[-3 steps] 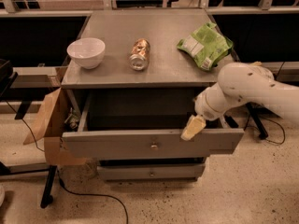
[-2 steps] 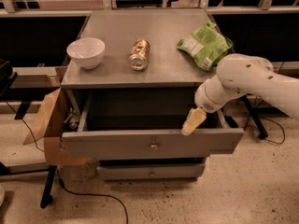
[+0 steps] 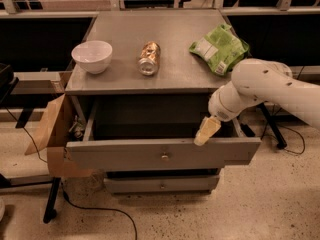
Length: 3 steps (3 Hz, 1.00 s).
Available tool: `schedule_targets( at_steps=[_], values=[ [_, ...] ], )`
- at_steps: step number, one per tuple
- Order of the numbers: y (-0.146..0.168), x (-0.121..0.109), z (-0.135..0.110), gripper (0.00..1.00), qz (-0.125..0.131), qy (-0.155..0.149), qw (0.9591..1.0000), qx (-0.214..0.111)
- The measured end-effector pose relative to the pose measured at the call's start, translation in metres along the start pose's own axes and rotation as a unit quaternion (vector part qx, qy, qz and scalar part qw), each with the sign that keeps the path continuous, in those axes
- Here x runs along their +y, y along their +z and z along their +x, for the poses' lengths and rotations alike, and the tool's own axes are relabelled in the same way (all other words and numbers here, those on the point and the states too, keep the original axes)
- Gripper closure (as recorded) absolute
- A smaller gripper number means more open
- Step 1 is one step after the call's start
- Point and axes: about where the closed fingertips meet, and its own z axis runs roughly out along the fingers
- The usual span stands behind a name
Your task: Close top drawer
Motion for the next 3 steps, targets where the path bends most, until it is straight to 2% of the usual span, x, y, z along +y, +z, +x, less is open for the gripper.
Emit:
schedule_targets(
  at_steps=[1, 2, 3],
  values=[
    [-0.004, 0.001, 0.001, 0.00, -0.007, 0.001, 1.0000, 0.000],
    [-0.014, 0.001, 0.000, 0.16, -0.004, 0.000, 1.0000, -0.005],
    [-0.044, 0.019, -0.002, 0.39, -0.030, -0.008, 0.9994, -0.013]
  ],
)
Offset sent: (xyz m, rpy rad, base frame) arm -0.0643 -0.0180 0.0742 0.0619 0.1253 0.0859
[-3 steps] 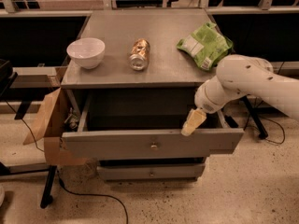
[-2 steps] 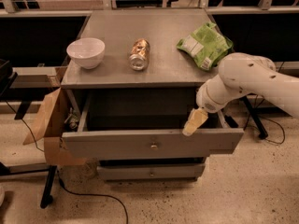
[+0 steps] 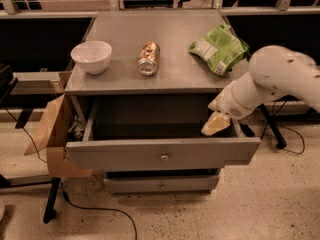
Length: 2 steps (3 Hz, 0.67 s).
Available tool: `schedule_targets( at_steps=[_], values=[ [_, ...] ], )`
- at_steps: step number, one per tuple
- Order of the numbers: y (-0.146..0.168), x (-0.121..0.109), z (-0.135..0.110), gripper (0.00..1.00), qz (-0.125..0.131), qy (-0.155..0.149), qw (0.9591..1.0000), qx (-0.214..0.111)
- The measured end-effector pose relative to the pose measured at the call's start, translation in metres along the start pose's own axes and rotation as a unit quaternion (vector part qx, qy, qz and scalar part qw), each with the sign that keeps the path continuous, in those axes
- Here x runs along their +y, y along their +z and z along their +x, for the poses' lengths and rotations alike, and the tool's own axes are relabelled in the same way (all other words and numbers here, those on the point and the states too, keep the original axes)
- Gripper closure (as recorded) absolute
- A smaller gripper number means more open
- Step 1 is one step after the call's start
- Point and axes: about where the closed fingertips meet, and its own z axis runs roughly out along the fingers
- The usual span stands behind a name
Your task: Close top drawer
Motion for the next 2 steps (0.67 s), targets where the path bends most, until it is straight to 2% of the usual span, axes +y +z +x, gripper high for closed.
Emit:
schedule_targets(
  at_steps=[1, 2],
  values=[
    [-0.028, 0.038, -0.006, 0.62, -0.043, -0.014, 0.9986, -0.026],
    [-0.048, 0.074, -0.015, 0.85, -0.071, -0.031, 0.9956, -0.053]
  ],
)
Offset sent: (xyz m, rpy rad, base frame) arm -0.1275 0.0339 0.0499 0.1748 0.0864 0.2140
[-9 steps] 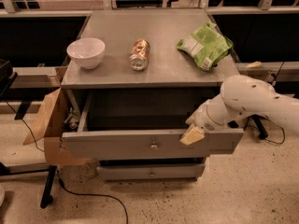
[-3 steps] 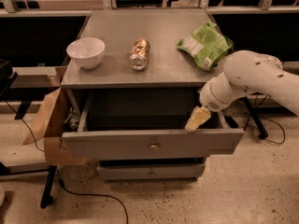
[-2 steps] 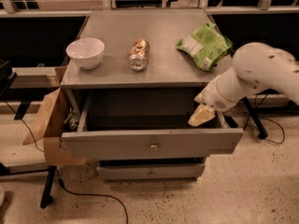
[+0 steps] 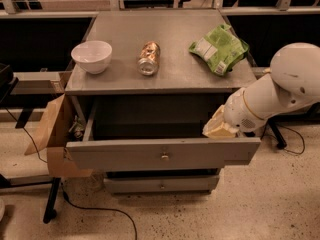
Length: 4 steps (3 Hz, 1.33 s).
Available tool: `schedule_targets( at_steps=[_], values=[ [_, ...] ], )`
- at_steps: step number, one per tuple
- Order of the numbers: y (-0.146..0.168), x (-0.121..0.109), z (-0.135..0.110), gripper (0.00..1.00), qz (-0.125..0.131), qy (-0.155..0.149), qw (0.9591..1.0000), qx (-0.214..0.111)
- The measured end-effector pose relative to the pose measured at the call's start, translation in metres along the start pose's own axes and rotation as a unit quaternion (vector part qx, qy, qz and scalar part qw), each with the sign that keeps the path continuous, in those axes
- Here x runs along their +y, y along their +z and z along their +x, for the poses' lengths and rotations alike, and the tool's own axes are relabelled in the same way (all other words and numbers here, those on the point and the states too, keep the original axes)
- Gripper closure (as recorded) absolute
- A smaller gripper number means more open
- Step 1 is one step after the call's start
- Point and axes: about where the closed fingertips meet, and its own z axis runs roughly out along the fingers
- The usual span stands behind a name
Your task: Close top drawer
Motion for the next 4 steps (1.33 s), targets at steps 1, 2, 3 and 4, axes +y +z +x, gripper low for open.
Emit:
schedule_targets(
  at_steps=[1, 2, 3, 4],
  values=[
    [0.004, 0.036, -0.010, 1.00, -0.028, -0.012, 0.9992, -0.026],
    [0.045, 0.064, -0.003, 1.00, -0.059, 0.004, 0.9976, -0.035],
    [0.087, 0.056, 0.018, 1.00, -0.063, 0.032, 0.9969, -0.034],
    [0.116, 0.030, 0.042, 0.81, -0.049, 0.060, 0.9965, -0.029]
  ],
)
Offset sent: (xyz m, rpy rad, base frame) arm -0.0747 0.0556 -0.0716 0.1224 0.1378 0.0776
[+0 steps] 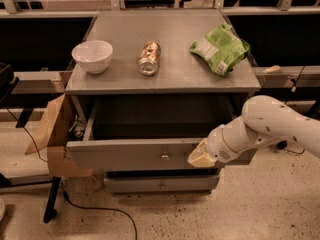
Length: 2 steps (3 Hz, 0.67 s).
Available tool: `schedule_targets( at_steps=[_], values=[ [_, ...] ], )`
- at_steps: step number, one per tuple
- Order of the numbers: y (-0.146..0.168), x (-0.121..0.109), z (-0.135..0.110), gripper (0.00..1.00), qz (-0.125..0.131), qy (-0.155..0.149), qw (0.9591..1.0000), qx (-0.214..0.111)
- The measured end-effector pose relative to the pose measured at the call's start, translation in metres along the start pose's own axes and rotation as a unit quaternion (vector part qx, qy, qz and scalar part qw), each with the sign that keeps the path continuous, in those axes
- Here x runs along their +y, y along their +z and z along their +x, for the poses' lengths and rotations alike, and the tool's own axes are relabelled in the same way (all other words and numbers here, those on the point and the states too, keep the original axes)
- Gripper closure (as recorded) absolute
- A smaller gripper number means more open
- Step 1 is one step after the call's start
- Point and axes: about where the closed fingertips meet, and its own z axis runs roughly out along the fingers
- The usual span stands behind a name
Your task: Close top drawer
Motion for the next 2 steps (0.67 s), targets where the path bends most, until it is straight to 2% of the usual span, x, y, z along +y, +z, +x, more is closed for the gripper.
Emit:
schedule_targets(
  at_steps=[2],
  values=[
    [-0.004, -0.029, 0.003, 0.35, 0.034, 0.005, 0.9994, 0.002]
  ],
)
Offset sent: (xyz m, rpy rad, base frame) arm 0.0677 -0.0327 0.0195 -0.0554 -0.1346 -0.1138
